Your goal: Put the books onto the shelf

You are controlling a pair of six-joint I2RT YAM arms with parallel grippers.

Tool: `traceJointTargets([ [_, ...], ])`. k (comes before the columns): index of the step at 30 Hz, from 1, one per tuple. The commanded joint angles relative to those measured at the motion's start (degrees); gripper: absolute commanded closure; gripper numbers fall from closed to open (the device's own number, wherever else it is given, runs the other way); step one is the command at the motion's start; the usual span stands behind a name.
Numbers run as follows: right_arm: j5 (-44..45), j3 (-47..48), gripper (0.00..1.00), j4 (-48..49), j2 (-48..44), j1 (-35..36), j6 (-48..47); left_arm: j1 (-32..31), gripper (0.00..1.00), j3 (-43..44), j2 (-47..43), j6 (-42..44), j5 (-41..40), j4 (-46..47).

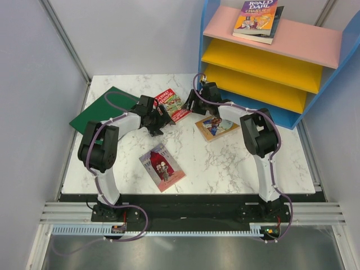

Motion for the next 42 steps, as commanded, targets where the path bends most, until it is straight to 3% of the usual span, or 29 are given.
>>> traceJointTargets([
  [1, -3.3, 2.2, 0.44, 6.8, 4.3, -1.2, 5.5, 0.4, 0.13, 3.3, 2.4, -2.0, 1.0, 1.6],
  [3, -4.0, 1.7, 0.56, 8.2, 4.6, -1.0, 6.3, 0.5, 0.13, 4.1, 3.6, -2.1, 0.8, 1.6],
  [5, -5.4, 1.0, 0.57, 10.1, 4.8, -1.0, 7.3, 0.9, 0.13, 4.4, 4.4, -2.2, 0.5, 1.5],
  [19, 5.1, -1.4, 0.49, 8.1, 3.1, -0.9, 6.3, 3.8, 0.15, 7.3, 6.6, -1.9, -3.3, 0.6],
  [28, 4.0, 2.4, 0.48, 8.1, 7.1, -0.5, 8.1, 3.8, 0.16, 12.6, 13.0, -1.2, -1.1, -0.4],
  [33, 12.5, -2.3, 0.47, 7.5, 2.7, -0.5, 6.6, 3.9, 0.16, 13.2, 14.6, -0.8, -1.1, -0.9],
  [42, 4.1, 2.3, 0.48, 10.5, 7.0, -0.1, 8.5, 3.9, 0.16, 13.4, 15.0, 0.0, -0.6, -1.2],
])
